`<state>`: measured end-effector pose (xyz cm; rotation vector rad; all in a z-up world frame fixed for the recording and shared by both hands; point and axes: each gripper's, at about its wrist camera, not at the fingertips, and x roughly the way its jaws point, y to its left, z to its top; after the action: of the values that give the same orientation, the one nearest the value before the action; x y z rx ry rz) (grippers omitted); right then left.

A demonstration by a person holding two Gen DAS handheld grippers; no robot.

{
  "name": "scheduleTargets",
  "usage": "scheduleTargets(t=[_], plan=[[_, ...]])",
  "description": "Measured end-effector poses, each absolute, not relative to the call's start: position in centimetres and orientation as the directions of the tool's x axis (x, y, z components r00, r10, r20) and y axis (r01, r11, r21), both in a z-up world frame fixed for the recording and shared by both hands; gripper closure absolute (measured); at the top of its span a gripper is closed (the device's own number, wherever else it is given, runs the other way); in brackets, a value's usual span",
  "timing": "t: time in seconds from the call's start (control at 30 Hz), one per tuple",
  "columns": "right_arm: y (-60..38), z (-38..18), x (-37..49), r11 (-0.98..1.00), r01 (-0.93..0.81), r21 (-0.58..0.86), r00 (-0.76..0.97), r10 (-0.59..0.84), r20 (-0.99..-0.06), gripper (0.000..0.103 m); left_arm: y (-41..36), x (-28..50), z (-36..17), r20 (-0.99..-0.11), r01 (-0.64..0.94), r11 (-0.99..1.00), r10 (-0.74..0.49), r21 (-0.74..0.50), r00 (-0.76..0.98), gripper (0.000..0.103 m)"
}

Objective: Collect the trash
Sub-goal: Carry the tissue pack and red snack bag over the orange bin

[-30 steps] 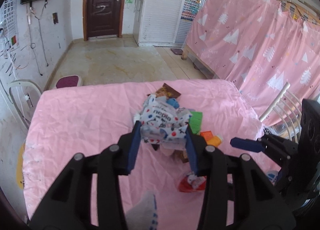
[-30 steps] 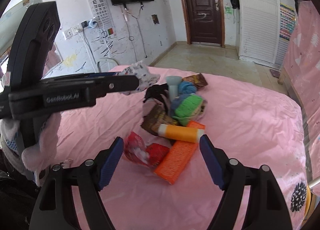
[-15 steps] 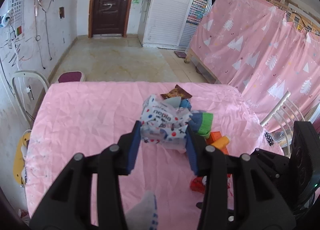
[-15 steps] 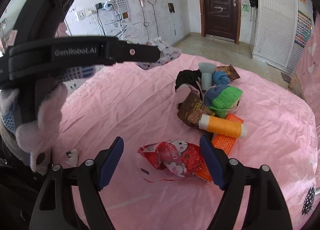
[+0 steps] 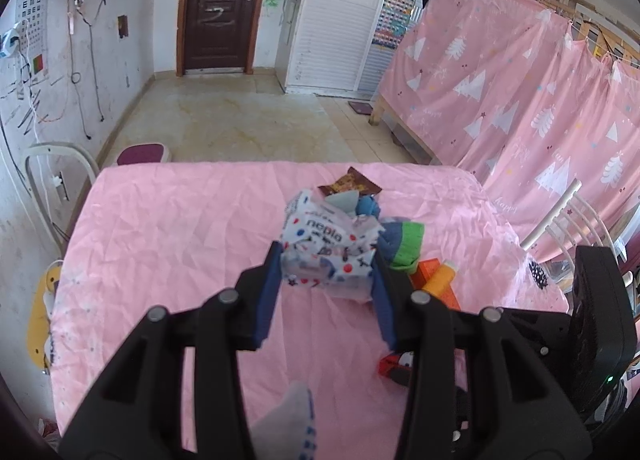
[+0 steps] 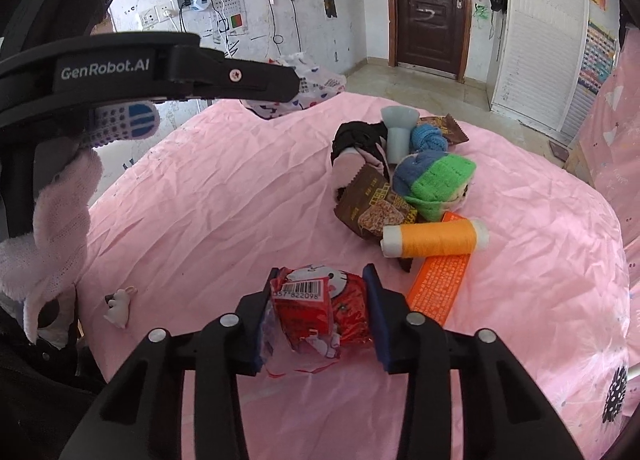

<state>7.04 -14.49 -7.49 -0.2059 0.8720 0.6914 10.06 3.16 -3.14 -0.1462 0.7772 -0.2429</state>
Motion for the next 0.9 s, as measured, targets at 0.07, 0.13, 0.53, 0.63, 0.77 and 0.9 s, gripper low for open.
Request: scheduleTargets(t=[0.07, 0.13, 0.53, 0.63, 0.77, 0.9], plan=[[-14.7, -7.1, 7.0, 0.766, -0.633, 0.113, 0.450, 0.482, -0.752, 0.074, 3.1, 9.9, -3.2, -0.675, 0.161, 0.963, -0.266, -0.215, 0.688, 0.063], [-15.0, -6.7, 6.9, 0.764, -0.634, 0.122, 0.454, 0.496, -0.740, 0.074, 2.9, 9.9, -3.1, -0.675, 0.160, 0.964, -0.263, -0.211, 0.690, 0.063], [-19.2, -3.4, 6.5, 0.781, -0.603, 0.162, 0.528, 0.543, -0.653, 0.074, 0.2, 9.8, -1.9, -0.679, 0.186, 0.970, -0.243, -0.156, 0.693, 0.063], [-21.0, -2.8, 6.6, 0.798, -0.579, 0.167, 0.556, 0.536, -0.635, 0.074, -0.9, 10.0, -1.7, -0.682, 0.197, 0.970, -0.240, -0.142, 0.690, 0.063], [-23.6, -2.4, 6.6, 0.820, -0.544, 0.178, 0.590, 0.525, -0.614, 0.074, -2.7, 10.1, -1.4, -0.686, 0.219, 0.969, -0.239, -0.118, 0.687, 0.063], [-25.9, -2.2, 6.5, 0.836, -0.515, 0.189, 0.617, 0.515, -0.596, 0.074, -4.4, 10.3, -1.3, -0.691, 0.238, 0.966, -0.238, -0.098, 0.682, 0.063]])
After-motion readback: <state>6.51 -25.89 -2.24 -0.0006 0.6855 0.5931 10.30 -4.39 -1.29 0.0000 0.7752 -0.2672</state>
